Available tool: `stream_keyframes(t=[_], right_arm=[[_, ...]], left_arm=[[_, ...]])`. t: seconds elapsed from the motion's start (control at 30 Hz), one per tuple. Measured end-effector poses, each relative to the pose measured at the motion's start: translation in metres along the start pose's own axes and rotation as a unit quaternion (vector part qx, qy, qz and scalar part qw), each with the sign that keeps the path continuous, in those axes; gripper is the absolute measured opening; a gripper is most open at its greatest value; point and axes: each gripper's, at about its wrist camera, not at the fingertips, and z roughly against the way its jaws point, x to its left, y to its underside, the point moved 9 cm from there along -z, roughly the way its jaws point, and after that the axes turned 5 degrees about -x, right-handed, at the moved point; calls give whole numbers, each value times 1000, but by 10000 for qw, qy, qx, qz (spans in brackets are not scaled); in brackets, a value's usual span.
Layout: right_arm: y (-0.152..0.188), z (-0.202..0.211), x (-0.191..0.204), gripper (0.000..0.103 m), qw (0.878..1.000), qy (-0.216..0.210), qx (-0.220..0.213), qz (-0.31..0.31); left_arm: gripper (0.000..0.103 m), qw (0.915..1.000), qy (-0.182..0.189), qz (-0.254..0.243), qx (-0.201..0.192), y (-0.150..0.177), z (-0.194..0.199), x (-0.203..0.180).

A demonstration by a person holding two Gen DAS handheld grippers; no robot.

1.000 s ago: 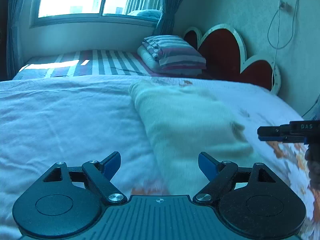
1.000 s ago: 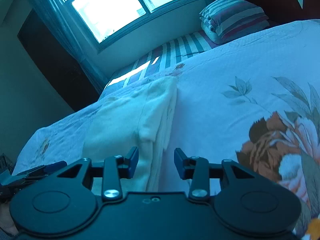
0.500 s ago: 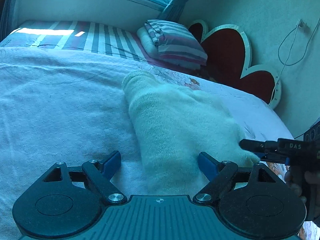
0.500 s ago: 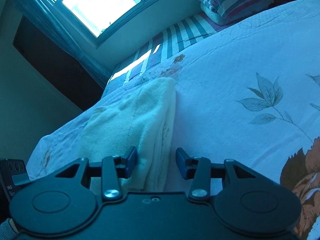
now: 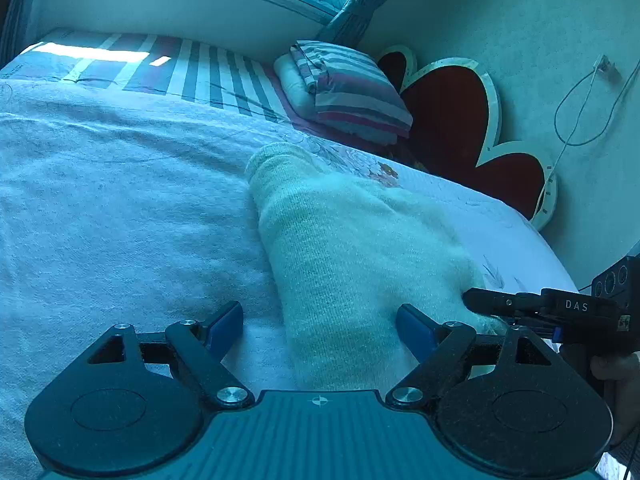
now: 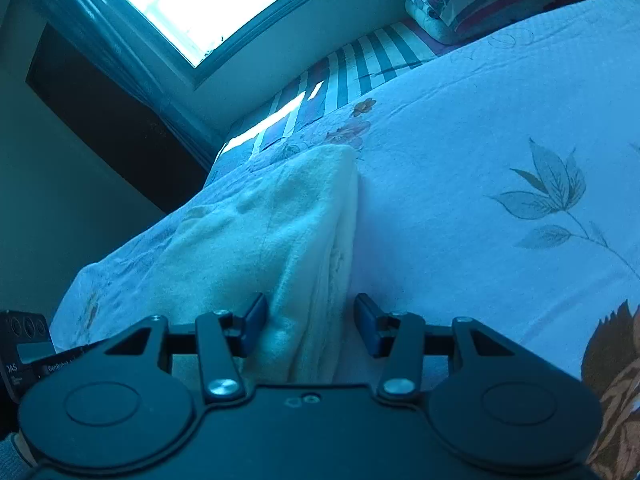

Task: Fold small clothes

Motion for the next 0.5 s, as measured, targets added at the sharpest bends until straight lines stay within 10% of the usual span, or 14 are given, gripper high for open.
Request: stream_keyframes(t=[0.3,0.5], right_arm=[[9,42,-6,49,9986,-320,-89,-417],[27,41,-11,52,9960,-566,28,-691]], left_arm=[[84,9968,698,344,180,12,30,-3],[84,9784,1441,1475,138,25,26,11]])
